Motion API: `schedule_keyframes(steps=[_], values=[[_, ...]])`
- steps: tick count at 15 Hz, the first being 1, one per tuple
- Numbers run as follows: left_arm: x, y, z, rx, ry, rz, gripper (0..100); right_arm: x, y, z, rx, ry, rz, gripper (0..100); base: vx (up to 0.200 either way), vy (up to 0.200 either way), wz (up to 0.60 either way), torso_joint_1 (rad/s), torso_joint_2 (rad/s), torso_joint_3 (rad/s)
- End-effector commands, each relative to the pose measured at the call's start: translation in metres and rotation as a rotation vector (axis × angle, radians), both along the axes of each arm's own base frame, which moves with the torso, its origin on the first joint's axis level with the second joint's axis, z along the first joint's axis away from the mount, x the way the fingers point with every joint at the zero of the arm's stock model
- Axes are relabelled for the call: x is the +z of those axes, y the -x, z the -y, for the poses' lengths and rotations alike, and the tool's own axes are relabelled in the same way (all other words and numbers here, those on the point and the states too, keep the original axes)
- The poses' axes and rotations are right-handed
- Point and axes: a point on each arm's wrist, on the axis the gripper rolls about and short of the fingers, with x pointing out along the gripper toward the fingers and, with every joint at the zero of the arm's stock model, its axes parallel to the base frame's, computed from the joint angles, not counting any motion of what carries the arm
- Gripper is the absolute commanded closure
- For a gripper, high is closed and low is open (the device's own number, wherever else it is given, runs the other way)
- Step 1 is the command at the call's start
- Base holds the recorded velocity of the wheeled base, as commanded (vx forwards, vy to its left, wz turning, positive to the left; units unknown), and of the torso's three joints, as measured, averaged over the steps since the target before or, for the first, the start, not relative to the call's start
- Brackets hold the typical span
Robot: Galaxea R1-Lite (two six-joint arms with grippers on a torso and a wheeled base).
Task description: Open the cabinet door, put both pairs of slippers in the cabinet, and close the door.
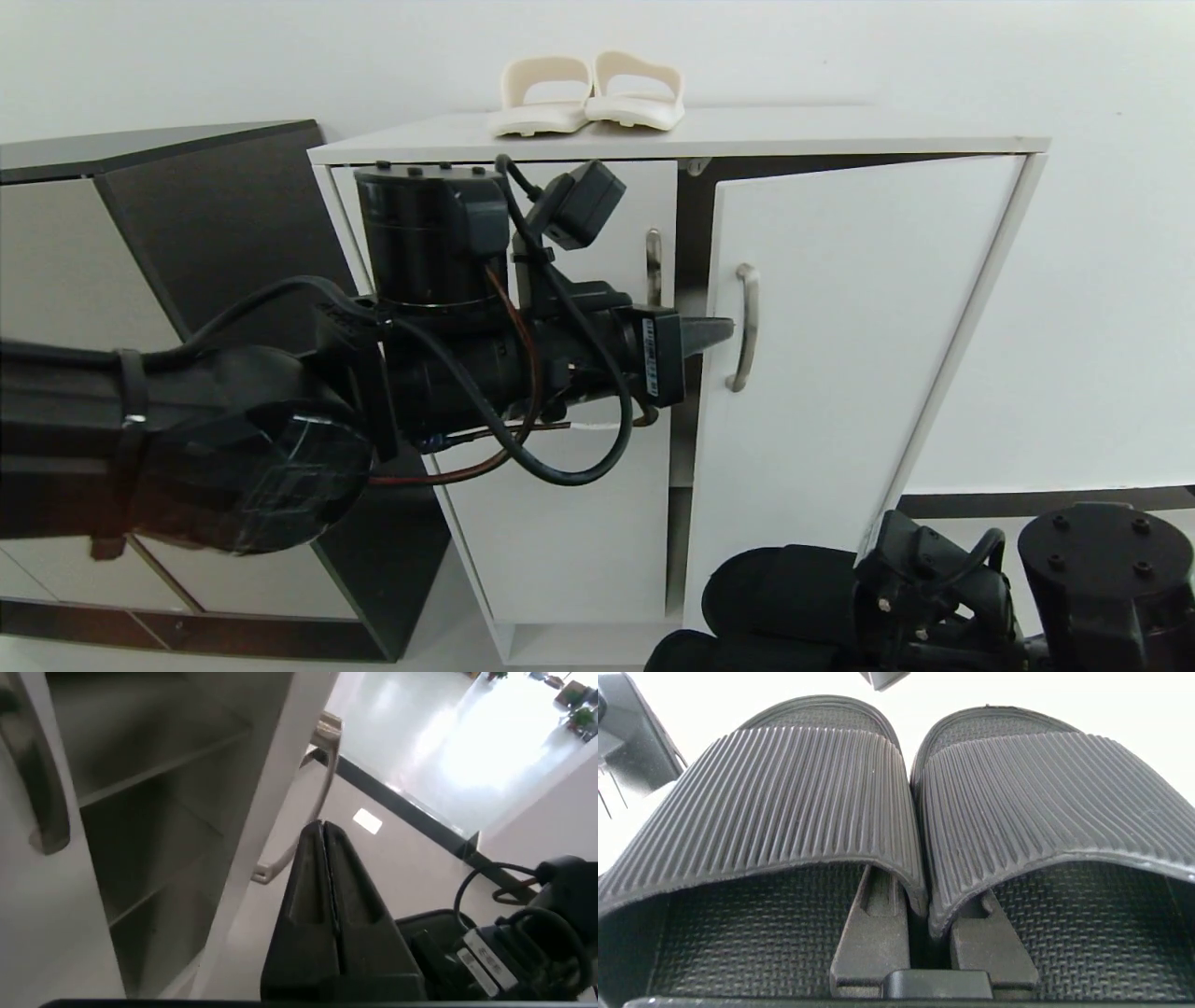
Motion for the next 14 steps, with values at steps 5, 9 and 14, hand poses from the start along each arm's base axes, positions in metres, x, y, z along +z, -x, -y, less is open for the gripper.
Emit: schedule_keyframes(steps=[5,9,14], values=[[0.005,-0.012,-0.026,0.084,0.049,0.040,100,-0.001,0.000,0.000,0.007,0.008,0.006,100,0.000,0.000,0.00,0.000,0.00,0.000],[0.010,-0.037,-0.016,0.106,0.068,0.032,100,-0.001,0.000,0.000,0.004,0.010,0.007,100,0.000,0.000,0.00,0.000,0.00,0.000],[0.010,-0.066,0.007,0.097,0.062,0.027,100,-0.001,0.000,0.000,0.002,0.011,0.010,100,0.000,0.000,0.00,0.000,0.00,0.000]])
